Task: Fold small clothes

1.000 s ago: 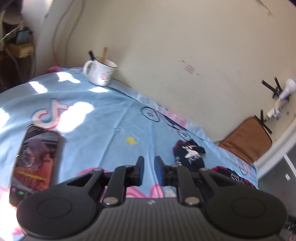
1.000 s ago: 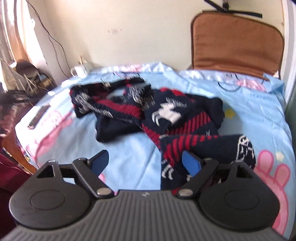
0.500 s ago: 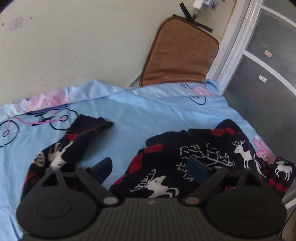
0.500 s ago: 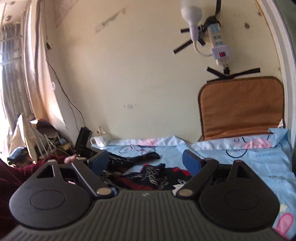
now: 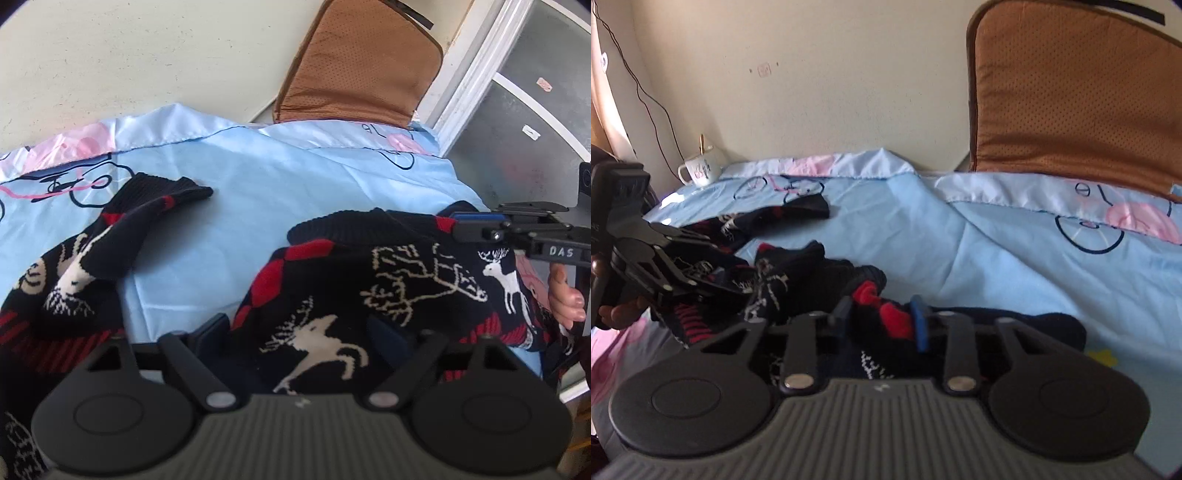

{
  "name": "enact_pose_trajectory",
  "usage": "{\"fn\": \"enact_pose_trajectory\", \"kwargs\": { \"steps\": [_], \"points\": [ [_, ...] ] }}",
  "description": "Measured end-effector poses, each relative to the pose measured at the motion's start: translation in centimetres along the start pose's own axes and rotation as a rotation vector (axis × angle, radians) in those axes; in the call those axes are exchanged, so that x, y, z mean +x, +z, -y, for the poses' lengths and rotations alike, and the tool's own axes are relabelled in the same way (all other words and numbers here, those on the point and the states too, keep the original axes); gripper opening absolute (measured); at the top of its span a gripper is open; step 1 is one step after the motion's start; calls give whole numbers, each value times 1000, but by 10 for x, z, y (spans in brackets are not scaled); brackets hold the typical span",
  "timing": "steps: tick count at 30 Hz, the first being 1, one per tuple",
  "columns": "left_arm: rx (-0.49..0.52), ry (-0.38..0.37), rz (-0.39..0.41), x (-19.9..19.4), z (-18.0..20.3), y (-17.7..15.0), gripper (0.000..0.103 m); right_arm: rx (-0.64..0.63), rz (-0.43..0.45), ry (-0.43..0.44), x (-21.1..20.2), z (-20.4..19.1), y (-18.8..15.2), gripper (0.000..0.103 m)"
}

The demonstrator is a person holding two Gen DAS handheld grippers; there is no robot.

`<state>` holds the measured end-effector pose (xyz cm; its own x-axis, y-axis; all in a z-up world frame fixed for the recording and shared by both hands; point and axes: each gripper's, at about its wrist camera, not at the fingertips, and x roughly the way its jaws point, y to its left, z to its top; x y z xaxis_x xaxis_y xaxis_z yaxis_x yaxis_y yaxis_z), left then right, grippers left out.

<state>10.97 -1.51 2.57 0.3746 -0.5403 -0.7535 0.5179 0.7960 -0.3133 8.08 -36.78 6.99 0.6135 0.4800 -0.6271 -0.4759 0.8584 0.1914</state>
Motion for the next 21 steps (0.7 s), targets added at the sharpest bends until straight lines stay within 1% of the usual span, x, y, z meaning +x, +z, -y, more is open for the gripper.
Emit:
{"fn": "enact_pose_trajectory", "kwargs": {
  "steps": [1,2,3,4,6,7,8,9,10,11,13,14,15,16,17,18,19,20,21],
  "points": [
    [9,-5,3,-1,5,0,61,25,29,47,-14,1,-1,10],
    [24,-7,10,-3,10,-2,48,59,88,98,-33,2,-3,10],
    [43,-13,19,-6,18,-4,40,68,129,117,-50,2,-7,10],
    [61,-18,30,-10,24,-6,29,77,168,129,-67,0,-12,10],
    [106,-21,61,-23,36,-13,22,89,208,121,-93,-2,-26,10],
    [123,-33,74,-31,40,-17,15,96,216,116,-102,-2,-34,10],
    [140,-57,88,-42,44,-22,12,104,226,117,-111,-2,-44,10],
    [160,-99,95,-51,47,-28,11,116,240,128,-118,0,-56,10],
    [181,-128,100,-59,49,-34,11,132,251,141,-124,1,-68,10],
    [216,-133,103,-66,54,-42,11,156,249,139,-126,2,-78,10],
    [289,-77,88,-71,62,-52,17,207,217,95,-121,5,-95,10],
    [319,-24,79,-71,65,-53,31,245,196,62,-115,9,-102,10],
    [333,20,78,-71,66,-49,38,281,189,47,-111,15,-106,13],
    [335,62,84,-71,66,-42,50,313,191,41,-109,19,-106,13],
    [335,87,94,-70,63,-33,53,346,207,43,-109,25,-104,14],
    [340,106,104,-69,59,-23,54,355,231,52,-111,28,-99,17],
    [341,121,110,-66,54,-12,59,349,256,62,-112,28,-91,22],
    [331,127,108,-60,49,-1,63,331,282,63,-113,25,-82,38],
    [316,120,92,-52,42,10,65,305,303,59,-115,23,-75,59]
  ]
}}
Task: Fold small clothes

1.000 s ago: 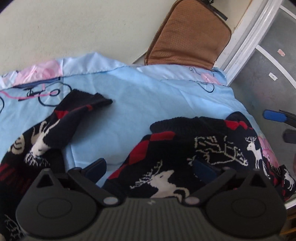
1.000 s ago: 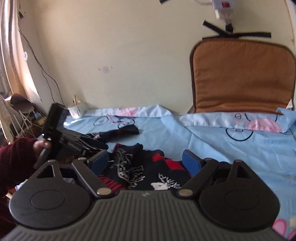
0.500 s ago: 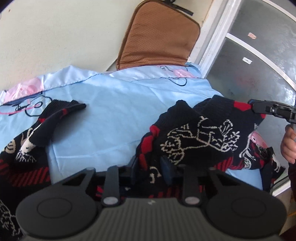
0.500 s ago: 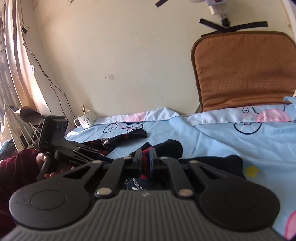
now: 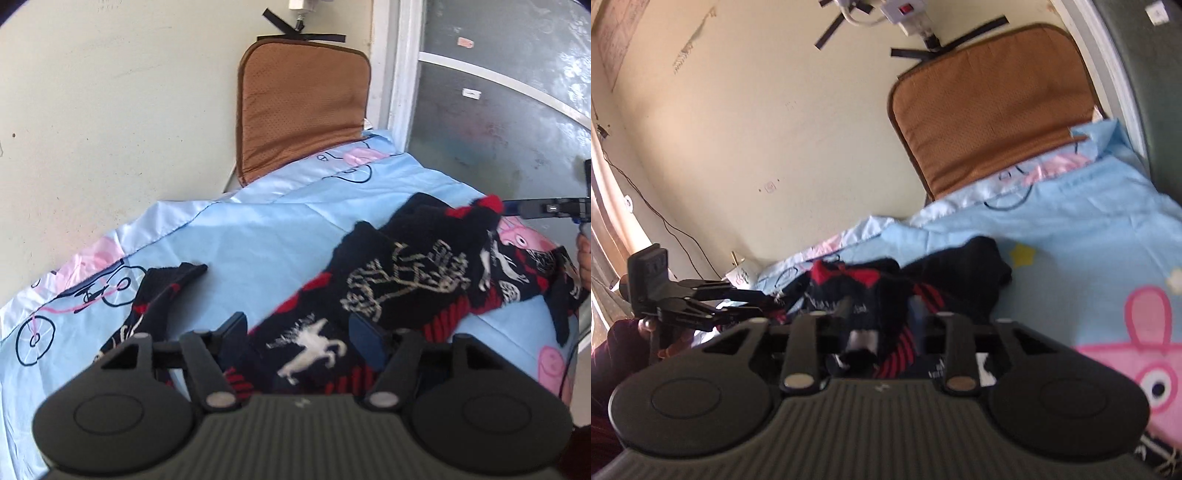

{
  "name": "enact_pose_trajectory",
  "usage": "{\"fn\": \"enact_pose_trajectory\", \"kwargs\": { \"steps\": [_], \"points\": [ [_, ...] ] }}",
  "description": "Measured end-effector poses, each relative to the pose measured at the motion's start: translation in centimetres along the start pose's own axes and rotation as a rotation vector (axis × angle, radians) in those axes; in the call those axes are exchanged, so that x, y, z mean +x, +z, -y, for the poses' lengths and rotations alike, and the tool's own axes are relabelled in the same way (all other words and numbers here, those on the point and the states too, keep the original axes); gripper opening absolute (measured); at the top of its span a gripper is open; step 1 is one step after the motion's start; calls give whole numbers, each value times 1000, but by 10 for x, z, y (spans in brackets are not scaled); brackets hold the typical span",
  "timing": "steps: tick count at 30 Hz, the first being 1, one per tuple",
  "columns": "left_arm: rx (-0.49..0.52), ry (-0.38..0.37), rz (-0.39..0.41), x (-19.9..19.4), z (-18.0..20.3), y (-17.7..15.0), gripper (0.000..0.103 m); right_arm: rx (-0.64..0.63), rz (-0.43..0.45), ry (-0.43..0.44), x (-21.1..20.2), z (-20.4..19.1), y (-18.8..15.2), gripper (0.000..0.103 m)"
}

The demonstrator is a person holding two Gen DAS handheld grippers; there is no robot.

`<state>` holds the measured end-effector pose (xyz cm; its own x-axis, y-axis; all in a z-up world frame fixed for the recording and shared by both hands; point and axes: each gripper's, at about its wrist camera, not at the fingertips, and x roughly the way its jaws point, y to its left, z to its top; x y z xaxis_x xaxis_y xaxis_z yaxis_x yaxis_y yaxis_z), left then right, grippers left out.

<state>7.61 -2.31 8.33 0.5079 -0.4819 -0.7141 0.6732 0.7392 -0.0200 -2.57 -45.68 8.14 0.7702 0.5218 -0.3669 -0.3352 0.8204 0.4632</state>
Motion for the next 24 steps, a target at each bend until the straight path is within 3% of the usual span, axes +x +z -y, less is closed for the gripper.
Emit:
{"fn": "enact_pose_trajectory", "kwargs": {
  "steps": [2,4,6,8,9,10,11,12,13,18,20,24],
  "points": [
    [-26,-30,-47,24,-16,10,73,-61,16,12,7,-11,16,70],
    [-50,-58,-110,51,-26,13,84,-117,-14,30,24,-20,30,72],
    [-74,-75,-162,71,-31,10,85,-153,-59,6,45,-25,37,77],
    [-87,-92,-181,79,-31,1,72,-182,-121,-5,69,-29,36,77],
    [-64,-97,-164,75,-27,-2,59,-194,-159,4,78,-31,31,75],
    [-42,-98,-155,71,-23,-5,30,-210,-192,22,85,-33,26,71],
    [-31,-102,-159,68,-20,-8,11,-253,-217,48,89,-41,18,46],
    [-23,-106,-150,63,-17,-11,11,-303,-223,65,88,-49,10,14],
    [-12,-119,-134,56,-12,-13,10,-336,-223,87,86,-55,4,9],
    [-7,-170,18,0,10,-27,10,-360,-122,227,34,-68,-12,9],
    [-23,-202,75,-23,15,-36,10,-350,-133,256,15,-69,-21,9],
    [-32,-272,146,-56,28,-59,10,-280,-192,172,0,-51,-47,9]
  ]
}}
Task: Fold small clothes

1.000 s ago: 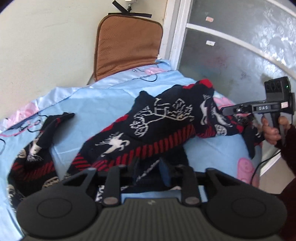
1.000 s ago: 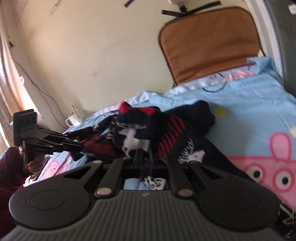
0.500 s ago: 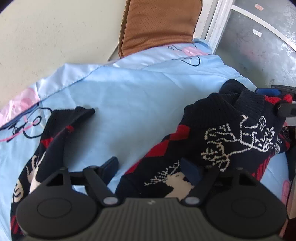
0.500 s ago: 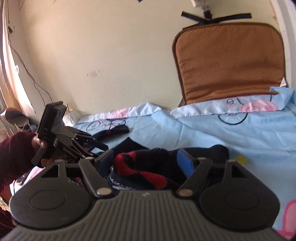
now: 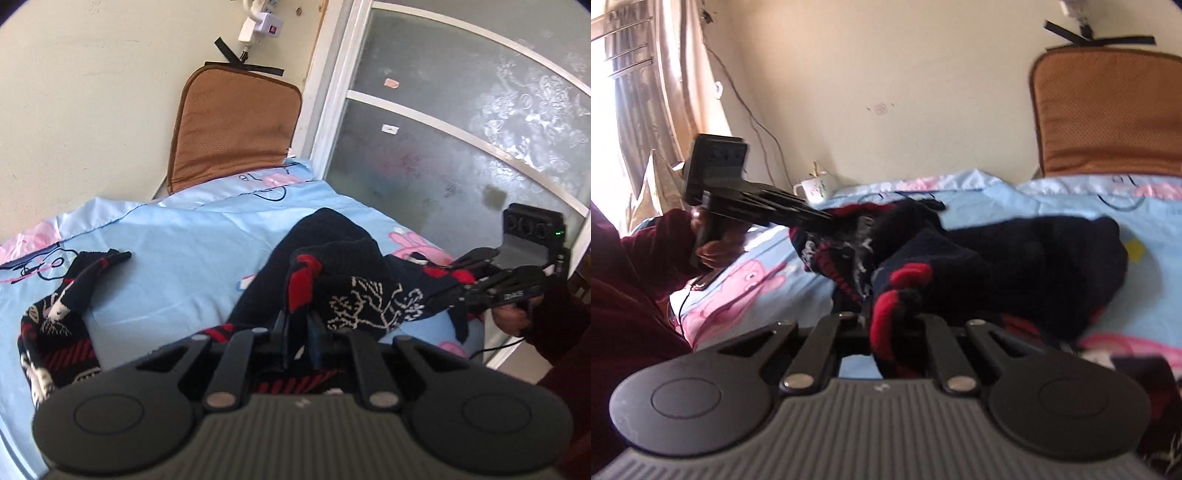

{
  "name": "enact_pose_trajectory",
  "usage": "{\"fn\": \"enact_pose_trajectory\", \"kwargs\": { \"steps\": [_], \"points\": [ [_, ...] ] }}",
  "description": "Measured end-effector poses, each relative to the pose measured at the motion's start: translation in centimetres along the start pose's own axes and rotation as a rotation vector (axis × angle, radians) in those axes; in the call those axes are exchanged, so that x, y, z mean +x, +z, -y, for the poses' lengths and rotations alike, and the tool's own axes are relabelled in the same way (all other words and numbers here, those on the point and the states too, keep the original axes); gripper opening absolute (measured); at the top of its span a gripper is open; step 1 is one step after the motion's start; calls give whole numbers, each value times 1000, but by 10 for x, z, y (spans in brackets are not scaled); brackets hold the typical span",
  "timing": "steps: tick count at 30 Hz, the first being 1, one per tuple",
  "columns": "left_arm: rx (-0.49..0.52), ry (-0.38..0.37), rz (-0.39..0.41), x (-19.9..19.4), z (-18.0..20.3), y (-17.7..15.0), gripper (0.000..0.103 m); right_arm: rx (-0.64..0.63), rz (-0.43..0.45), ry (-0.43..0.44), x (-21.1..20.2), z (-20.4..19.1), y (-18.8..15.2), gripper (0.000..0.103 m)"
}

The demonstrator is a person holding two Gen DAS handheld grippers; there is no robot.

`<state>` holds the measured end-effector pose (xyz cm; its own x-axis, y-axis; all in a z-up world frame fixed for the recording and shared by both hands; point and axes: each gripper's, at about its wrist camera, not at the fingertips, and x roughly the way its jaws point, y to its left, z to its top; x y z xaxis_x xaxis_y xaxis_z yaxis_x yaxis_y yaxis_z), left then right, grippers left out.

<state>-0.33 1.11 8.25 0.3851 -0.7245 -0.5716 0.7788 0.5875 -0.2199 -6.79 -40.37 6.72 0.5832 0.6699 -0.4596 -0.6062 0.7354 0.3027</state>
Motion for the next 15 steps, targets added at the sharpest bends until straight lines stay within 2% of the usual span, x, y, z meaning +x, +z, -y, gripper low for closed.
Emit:
{"fn": "enact_pose_trajectory", "kwargs": {
  "steps": [3,4,6,7,8,11,13,15],
  "points": [
    [35,27,-81,10,8,-9,14,95,-37,-90,6,15,-17,9],
    [48,49,-104,14,9,-9,14,106,-48,-103,9,17,-20,9],
    [67,70,-119,21,9,-4,23,102,-62,-107,14,17,-24,9],
    [78,69,-113,22,9,1,32,95,-67,-110,17,15,-24,9],
    [90,67,-106,24,10,5,47,85,-73,-114,19,13,-24,9],
    [170,54,-97,32,19,12,73,86,-73,-115,16,14,-26,11],
    [238,59,-123,43,25,14,80,89,-71,-119,16,15,-26,11],
    [289,86,-164,57,28,12,80,83,-73,-123,15,14,-26,11]
  ]
}}
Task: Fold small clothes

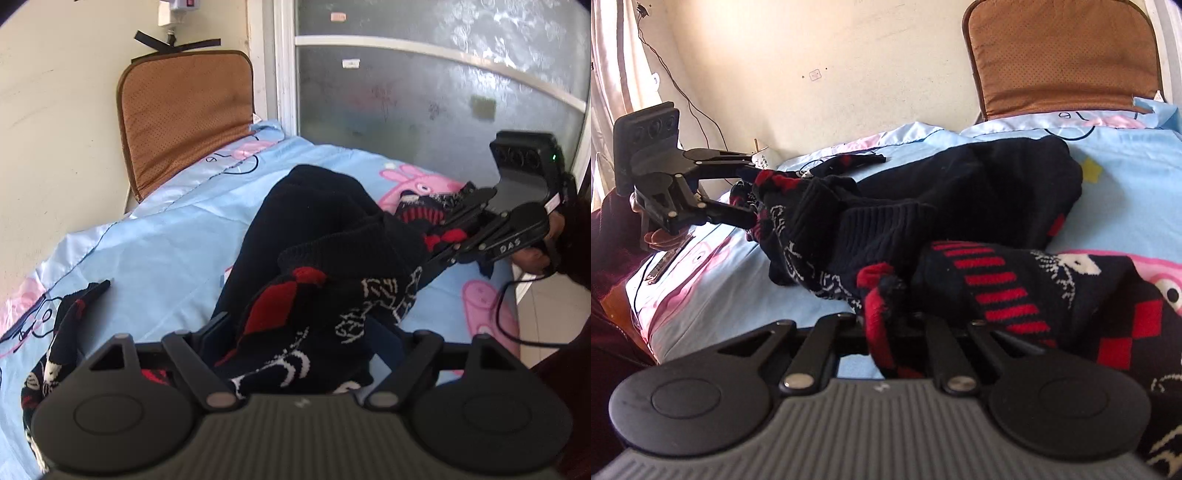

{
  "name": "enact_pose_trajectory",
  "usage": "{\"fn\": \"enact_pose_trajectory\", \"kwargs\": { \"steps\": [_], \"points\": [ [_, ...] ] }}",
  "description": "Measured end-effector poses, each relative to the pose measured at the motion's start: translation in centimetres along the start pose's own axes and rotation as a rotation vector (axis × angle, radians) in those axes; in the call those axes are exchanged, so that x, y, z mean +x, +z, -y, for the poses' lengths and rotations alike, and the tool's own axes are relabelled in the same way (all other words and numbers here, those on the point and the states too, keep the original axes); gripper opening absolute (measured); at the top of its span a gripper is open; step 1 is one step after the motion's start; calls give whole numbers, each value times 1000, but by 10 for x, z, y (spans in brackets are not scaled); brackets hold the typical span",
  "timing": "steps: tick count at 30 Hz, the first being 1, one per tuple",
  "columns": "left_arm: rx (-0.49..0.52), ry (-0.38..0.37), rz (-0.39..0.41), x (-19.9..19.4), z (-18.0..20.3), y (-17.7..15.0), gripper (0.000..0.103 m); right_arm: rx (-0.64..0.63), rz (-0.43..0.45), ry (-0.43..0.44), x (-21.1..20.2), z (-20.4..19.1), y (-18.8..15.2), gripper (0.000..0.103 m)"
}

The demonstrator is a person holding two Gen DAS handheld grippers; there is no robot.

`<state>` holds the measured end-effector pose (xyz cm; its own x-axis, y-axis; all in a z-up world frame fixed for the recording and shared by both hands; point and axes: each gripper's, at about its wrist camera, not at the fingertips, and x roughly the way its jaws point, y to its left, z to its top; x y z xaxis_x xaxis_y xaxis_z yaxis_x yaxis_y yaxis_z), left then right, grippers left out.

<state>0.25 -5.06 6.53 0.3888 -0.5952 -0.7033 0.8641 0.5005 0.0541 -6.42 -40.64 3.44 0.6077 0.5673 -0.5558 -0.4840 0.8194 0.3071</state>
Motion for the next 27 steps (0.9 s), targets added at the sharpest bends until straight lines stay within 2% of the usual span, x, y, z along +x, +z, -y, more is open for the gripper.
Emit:
{"fn": "enact_pose_trajectory", "kwargs": {
  "steps": [3,4,5,6,7,9,11,13,17,21,24,27],
  "points": [
    [12,27,-28,11,-4,0,80,-15,3,-14,0,-5,1,11],
    [16,23,-24,10,-7,0,70,-23,7,-23,-1,-7,1,11],
    [20,26,-20,9,-7,-1,39,-32,13,-34,-2,-10,1,11],
    [18,33,-28,8,-8,-1,21,-41,28,-54,-4,-12,1,10],
    [6,49,-30,6,-8,-1,7,-54,55,-83,-7,-17,2,10],
    [-4,97,18,-9,-6,-2,7,-101,125,-155,-14,-29,8,10],
    [-17,164,83,-32,-4,-3,6,-169,211,-269,-20,-45,18,9],
    [-72,241,163,-63,-4,-1,7,-221,291,-361,-24,-61,33,9],
    [-170,429,318,-133,1,5,6,-346,495,-464,-42,-100,69,7],
    [-233,535,466,-203,18,18,6,-419,701,-461,-80,-137,102,7],
    [-181,653,606,-257,49,34,6,-476,841,-462,-114,-163,123,7],
    [-140,755,750,-310,82,49,6,-518,935,-456,-144,-187,141,7]
  ]
}}
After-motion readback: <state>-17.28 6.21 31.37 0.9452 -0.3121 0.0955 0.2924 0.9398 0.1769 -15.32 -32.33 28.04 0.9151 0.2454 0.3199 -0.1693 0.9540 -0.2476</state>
